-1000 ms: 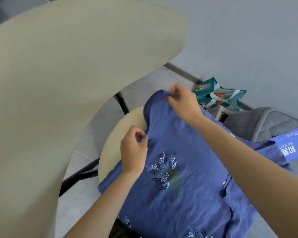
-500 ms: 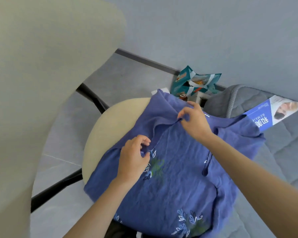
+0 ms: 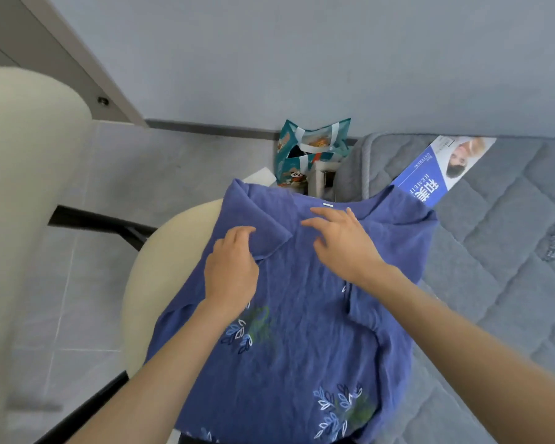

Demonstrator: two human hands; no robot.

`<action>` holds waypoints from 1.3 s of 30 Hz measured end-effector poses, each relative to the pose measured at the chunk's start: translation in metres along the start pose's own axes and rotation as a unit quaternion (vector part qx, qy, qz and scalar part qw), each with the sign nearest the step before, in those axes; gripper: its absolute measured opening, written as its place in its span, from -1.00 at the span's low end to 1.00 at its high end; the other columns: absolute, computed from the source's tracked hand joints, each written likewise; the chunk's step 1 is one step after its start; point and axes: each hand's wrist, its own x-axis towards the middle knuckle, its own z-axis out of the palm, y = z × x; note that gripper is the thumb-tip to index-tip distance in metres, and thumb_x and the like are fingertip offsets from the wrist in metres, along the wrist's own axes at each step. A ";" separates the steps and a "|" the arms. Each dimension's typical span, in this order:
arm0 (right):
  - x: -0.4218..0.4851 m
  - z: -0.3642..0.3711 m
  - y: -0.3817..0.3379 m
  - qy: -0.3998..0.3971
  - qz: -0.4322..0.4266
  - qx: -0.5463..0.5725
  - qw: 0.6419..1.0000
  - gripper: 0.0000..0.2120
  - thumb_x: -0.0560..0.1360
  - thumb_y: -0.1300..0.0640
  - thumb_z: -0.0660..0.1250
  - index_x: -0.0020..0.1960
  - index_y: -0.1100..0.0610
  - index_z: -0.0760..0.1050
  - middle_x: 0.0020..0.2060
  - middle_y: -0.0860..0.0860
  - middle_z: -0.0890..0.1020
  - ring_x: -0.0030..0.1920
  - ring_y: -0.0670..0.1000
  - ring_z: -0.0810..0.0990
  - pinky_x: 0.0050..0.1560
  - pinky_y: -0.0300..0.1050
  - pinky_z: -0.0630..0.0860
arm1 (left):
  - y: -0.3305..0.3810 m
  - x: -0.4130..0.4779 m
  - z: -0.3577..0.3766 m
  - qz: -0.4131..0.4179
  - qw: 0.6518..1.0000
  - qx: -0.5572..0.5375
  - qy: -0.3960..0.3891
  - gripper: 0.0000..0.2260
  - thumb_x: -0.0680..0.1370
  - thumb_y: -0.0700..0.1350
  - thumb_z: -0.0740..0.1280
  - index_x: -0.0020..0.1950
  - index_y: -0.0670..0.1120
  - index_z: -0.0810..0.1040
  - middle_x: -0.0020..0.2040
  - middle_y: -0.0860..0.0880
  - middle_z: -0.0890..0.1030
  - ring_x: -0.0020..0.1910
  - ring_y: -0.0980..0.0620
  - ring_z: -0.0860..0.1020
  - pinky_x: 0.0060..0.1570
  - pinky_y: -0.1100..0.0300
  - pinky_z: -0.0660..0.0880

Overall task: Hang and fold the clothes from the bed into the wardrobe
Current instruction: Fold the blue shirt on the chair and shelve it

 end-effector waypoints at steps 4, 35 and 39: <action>-0.005 -0.020 0.030 0.082 0.104 0.064 0.989 -0.47 0.47 0.30 0.25 0.43 0.09 0.36 0.48 0.08 0.25 0.46 0.11 0.19 0.42 -0.01 0.21 | 0.019 0.041 -0.007 0.095 0.991 0.094 -0.013 -0.48 0.55 -0.33 0.19 0.49 -0.06 0.24 0.50 -0.03 0.24 0.38 -0.12 0.28 0.22 0.03 0.33; -0.025 -0.042 0.075 0.085 0.136 -0.070 0.985 -0.90 0.44 0.24 0.27 -0.09 0.08 0.42 -0.16 0.06 0.61 -0.05 0.16 0.52 0.15 -0.09 0.25 | 0.018 0.090 -0.039 0.206 0.947 0.245 -0.014 -0.69 0.36 -0.38 0.23 -0.31 0.03 0.26 -0.32 0.04 0.41 -0.13 -0.17 0.47 -0.19 0.12 0.09; -0.007 -0.067 0.077 0.199 0.139 0.007 0.970 -0.82 0.38 0.43 0.21 -0.16 0.18 0.41 -0.30 0.13 0.48 -0.22 0.18 0.37 0.50 0.04 0.07 | 0.030 0.112 -0.069 0.202 0.943 0.255 0.069 -0.75 0.35 -0.40 0.25 -0.24 -0.04 0.39 -0.19 -0.09 0.53 -0.07 -0.18 0.44 -0.15 0.09 0.14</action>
